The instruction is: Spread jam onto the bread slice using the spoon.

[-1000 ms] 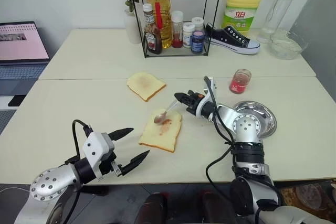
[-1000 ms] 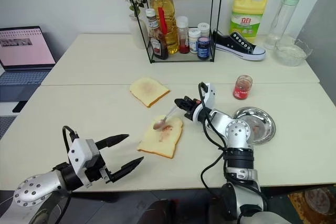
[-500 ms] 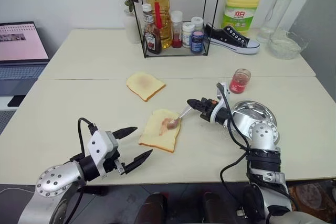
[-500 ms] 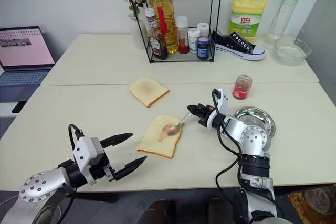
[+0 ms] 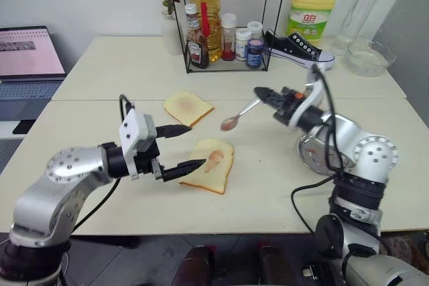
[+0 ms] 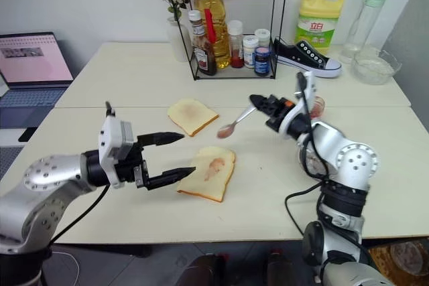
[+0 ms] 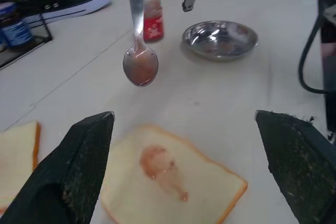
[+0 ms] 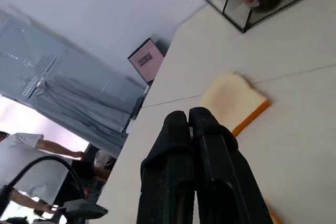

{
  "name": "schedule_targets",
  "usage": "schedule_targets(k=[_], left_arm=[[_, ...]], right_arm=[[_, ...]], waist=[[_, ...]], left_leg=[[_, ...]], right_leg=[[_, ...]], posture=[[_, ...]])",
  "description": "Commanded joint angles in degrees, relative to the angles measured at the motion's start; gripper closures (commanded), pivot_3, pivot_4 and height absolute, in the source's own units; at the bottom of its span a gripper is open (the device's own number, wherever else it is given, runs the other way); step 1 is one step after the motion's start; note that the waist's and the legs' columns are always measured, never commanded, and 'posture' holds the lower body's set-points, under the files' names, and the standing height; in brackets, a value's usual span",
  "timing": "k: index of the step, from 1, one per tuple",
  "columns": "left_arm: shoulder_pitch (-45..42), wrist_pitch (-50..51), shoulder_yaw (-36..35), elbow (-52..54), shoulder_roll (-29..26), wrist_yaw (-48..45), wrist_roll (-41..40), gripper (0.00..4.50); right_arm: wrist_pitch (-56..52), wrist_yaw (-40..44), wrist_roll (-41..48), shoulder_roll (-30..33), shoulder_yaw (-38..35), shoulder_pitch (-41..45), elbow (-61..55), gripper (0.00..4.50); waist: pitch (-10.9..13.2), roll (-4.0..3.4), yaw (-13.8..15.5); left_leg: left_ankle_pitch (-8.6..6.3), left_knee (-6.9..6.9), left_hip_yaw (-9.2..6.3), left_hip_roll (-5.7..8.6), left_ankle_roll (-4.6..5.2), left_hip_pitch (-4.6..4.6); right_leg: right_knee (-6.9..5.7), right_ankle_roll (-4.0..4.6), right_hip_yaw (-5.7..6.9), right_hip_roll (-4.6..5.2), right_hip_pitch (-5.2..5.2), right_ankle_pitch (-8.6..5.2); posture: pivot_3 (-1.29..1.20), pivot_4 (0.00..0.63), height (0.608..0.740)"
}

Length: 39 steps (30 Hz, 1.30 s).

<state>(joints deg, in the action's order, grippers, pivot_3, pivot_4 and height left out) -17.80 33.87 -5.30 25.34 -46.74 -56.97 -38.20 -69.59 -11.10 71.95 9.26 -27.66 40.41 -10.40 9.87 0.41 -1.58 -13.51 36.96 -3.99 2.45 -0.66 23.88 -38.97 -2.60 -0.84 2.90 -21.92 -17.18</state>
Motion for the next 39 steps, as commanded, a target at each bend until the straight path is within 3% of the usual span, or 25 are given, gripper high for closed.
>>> schedule_targets(k=[1,5,8,15,29,33,39], left_arm=[[-11.71,-0.91,8.26,-6.24,1.20,-6.33,3.16,0.00],[-24.28,-7.27,16.98,-17.74,9.02,-9.60,10.56,0.00],[-30.17,-11.93,21.49,-26.05,15.38,-10.73,15.41,0.00],[-33.35,-22.66,25.33,-41.57,26.82,-11.86,22.33,0.00],[-31.86,-26.13,24.84,-43.72,29.18,-13.65,25.94,0.00],[-32.12,-25.82,24.57,-43.54,29.05,-13.65,25.86,0.00],[-32.15,-25.59,24.40,-43.01,29.04,-13.31,25.99,0.00]], right_arm=[[2.52,-4.09,6.07,6.63,-4.76,-1.63,-6.80,4.47],[5.56,-6.87,8.01,14.10,-10.02,-9.30,-9.71,4.47],[9.11,-4.88,3.12,17.87,-12.03,-16.56,-9.58,4.47],[20.71,2.81,-5.81,16.60,-12.37,-24.99,-1.73,4.47],[26.05,13.66,-9.95,16.05,-12.70,-29.04,11.63,4.47],[27.26,13.25,-9.93,16.12,-14.42,-29.30,13.98,3.50],[27.51,8.87,-6.06,16.17,-19.01,-28.84,13.02,1.31]], waist=[[0.01,0.02,-0.08],[0.03,0.06,-0.09],[0.05,0.10,-0.03],[0.04,0.08,-0.82],[0.04,0.07,-0.17],[0.04,0.07,-0.13],[0.04,0.07,-0.13]], left_leg=[[0.00,0.00,-0.03,0.00,0.00,0.03],[0.00,-0.04,0.04,-0.05,0.01,0.02],[0.00,-0.03,0.07,-0.04,0.02,0.04],[0.00,-0.01,0.29,-0.13,0.04,-0.03],[0.01,0.04,0.20,-0.08,0.05,-0.03],[0.02,0.05,0.18,-0.08,0.05,-0.03],[0.02,0.04,0.19,-0.07,0.05,-0.03]], right_leg=[[0.00,-0.01,0.03,0.00,0.00,-0.01],[0.02,-0.05,-0.04,-0.05,0.01,-0.03],[0.02,-0.05,-0.05,-0.04,0.02,-0.03],[-0.07,-0.05,-0.27,-0.09,-0.06,-0.03],[-0.05,-0.06,-0.22,-0.07,0.03,-0.03],[-0.05,-0.06,-0.21,-0.07,0.05,-0.03],[-0.05,-0.06,-0.21,-0.05,0.05,-0.03]], posture=[[0.00,0.150,0.740],[0.00,0.150,0.740],[0.00,0.150,0.740],[0.00,0.150,0.740],[0.00,0.150,0.740],[0.00,0.150,0.740],[0.00,0.150,0.740]])
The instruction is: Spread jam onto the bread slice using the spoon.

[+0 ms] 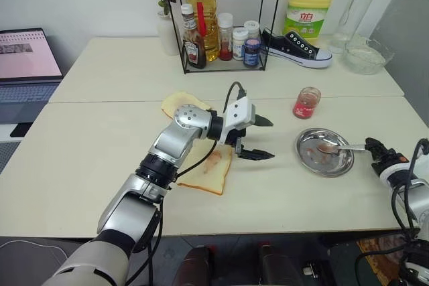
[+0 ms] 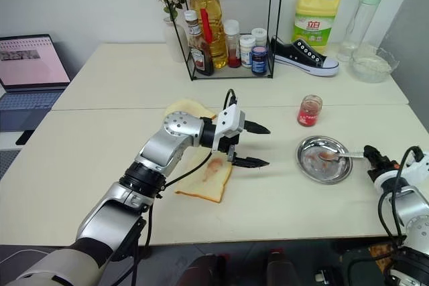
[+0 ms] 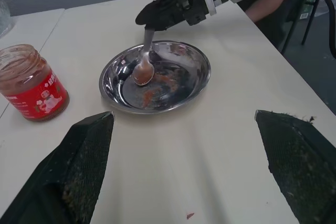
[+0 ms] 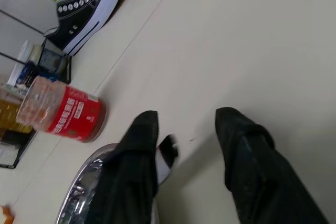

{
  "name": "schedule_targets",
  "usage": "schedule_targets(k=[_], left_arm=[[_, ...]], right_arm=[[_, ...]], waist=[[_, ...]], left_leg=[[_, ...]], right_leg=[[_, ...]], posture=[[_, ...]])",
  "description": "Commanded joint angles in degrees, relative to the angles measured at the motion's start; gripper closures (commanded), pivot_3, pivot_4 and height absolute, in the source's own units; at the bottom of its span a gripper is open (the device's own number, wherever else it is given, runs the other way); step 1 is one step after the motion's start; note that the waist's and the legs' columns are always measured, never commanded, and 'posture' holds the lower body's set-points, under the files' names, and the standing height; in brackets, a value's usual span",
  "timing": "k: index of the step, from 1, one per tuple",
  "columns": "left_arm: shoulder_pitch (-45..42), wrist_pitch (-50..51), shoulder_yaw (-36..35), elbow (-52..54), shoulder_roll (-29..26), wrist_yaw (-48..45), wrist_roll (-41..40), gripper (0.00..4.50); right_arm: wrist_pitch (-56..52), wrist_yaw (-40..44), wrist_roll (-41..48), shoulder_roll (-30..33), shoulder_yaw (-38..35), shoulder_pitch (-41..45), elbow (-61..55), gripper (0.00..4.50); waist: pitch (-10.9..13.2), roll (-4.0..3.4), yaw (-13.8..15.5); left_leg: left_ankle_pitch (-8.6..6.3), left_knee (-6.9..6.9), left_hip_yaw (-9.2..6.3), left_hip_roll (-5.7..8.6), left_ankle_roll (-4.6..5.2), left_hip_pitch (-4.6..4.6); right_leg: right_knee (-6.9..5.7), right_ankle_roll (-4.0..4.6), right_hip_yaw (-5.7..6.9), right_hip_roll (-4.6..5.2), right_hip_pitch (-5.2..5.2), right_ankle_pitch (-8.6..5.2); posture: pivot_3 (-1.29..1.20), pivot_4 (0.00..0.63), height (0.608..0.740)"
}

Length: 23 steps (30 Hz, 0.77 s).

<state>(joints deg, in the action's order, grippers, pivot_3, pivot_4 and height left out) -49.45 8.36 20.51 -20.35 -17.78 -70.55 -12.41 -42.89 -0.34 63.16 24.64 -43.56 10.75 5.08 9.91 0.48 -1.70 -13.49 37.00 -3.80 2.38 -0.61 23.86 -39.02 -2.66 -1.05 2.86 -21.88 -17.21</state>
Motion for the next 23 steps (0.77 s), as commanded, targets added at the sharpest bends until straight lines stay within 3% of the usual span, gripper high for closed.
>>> schedule_targets(k=[1,4,8,13,19,23], left_arm=[[-0.56,0.05,-1.57,2.80,-0.05,0.28,0.13,0.00],[-0.74,0.41,-2.53,2.89,-1.21,0.39,0.03,0.00],[-0.44,4.90,-6.04,4.27,-6.08,-0.48,-1.83,0.00],[2.08,14.98,-12.73,5.58,-19.73,-5.25,-5.61,0.00],[11.06,19.58,-21.14,6.97,-37.38,-10.64,-7.86,0.00],[19.31,20.94,-24.87,12.96,-41.88,-11.44,-10.19,0.00]], right_arm=[[0.68,-2.96,3.41,1.32,-3.91,1.11,-3.23,0.92],[0.47,-4.62,3.54,4.06,-4.91,1.79,-6.08,0.05],[-3.27,3.20,-0.81,13.99,1.78,0.28,-12.27,0.05],[-5.41,24.80,-6.48,29.58,17.94,-0.61,-22.67,0.05],[-9.73,46.28,-2.86,38.44,29.18,4.99,-28.40,0.05],[-11.04,53.29,-3.07,40.40,32.73,7.19,-29.20,0.05]], waist=[[0.00,0.00,-0.02],[-0.01,-0.06,-0.07],[0.03,-0.21,-0.28],[0.04,-0.22,-1.32],[0.16,-0.18,-1.45],[0.24,-0.02,-0.80]], left_leg=[[0.00,0.00,0.00,0.00,0.00,0.00],[0.00,0.00,0.01,0.00,0.00,0.00],[0.00,-0.01,0.05,0.01,0.00,0.00],[0.00,-0.02,-0.08,-0.21,0.01,-0.01],[-0.01,-0.04,-0.16,-0.29,0.00,0.01],[-0.01,0.00,-0.23,-0.23,-0.01,0.04]], right_leg=[[0.00,0.00,-0.01,0.00,0.00,0.00],[-0.01,0.00,-0.01,0.00,0.00,0.00],[-0.02,0.00,-0.05,-0.02,-0.04,0.00],[0.01,0.00,0.03,-0.29,-0.06,-0.01],[0.04,0.02,0.06,-0.36,-0.09,-0.01],[0.09,0.02,0.11,0.09,-0.04,-0.02]], posture=[[0.00,0.150,0.740],[0.00,0.150,0.740],[0.00,0.150,0.740],[0.00,0.150,0.740],[0.00,0.150,0.740],[0.00,0.150,0.740]])
